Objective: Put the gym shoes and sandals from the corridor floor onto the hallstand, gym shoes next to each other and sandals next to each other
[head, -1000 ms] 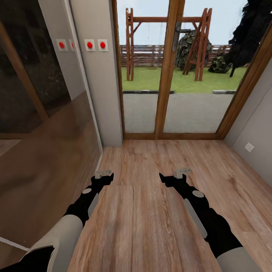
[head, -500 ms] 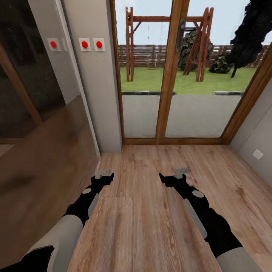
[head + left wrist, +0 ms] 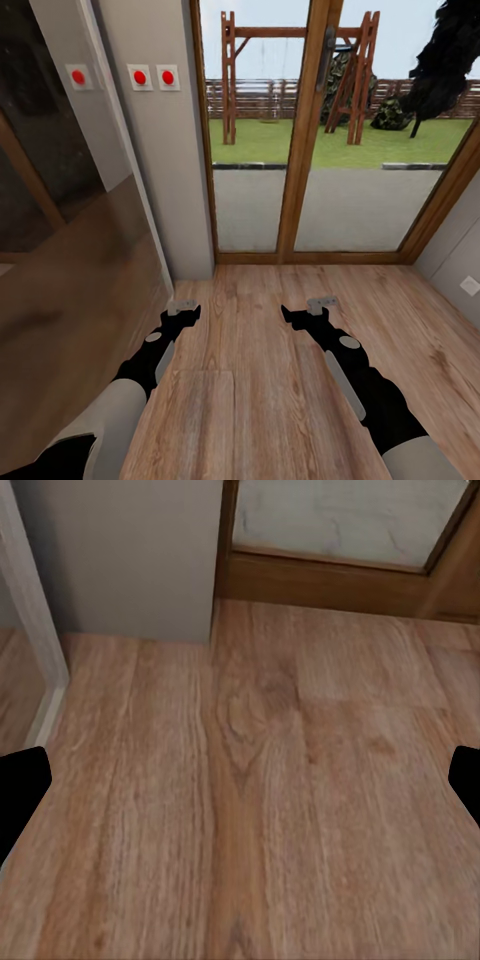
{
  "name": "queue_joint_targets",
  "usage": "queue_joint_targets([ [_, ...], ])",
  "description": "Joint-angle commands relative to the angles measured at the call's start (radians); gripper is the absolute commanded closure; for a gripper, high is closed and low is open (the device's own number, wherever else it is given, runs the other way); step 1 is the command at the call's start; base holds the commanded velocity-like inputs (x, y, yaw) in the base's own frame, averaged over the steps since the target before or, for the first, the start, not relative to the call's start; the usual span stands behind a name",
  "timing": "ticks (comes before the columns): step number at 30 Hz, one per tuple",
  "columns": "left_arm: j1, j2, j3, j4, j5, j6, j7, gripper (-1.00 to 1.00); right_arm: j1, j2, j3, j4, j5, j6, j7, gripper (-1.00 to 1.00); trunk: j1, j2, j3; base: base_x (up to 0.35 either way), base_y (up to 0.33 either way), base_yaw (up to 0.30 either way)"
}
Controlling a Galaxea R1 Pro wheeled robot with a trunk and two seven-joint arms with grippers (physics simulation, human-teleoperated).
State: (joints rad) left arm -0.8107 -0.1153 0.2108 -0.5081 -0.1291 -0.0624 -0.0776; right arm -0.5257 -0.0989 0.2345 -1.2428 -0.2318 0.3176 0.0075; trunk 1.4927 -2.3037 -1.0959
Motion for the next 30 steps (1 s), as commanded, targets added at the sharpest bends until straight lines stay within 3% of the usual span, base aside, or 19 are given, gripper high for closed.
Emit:
queue_joint_targets([
  [1,-0.001,-0.001,0.009,0.0,-0.01,-0.003,-0.007,-1.0,-0.001,-0.001,0.001,-0.001,-0.004,0.005,0.0,-1.0,0.0,0.0,-0.001,0.046,0.0,0.0],
  [15,-0.002,-0.003,0.007,0.0,-0.01,-0.001,-0.007,-1.0,-0.001,-0.001,0.0,-0.001,-0.004,0.005,0.0,-1.0,0.0,0.0,-0.001,0.168,0.0,0.0],
  [30,-0.002,-0.009,0.007,-0.001,-0.012,-0.002,-0.007,-1.0,-0.001,-0.001,0.0,-0.001,-0.004,0.005,0.0,-1.0,0.0,0.0,-0.001,0.028,-0.003,0.0],
])
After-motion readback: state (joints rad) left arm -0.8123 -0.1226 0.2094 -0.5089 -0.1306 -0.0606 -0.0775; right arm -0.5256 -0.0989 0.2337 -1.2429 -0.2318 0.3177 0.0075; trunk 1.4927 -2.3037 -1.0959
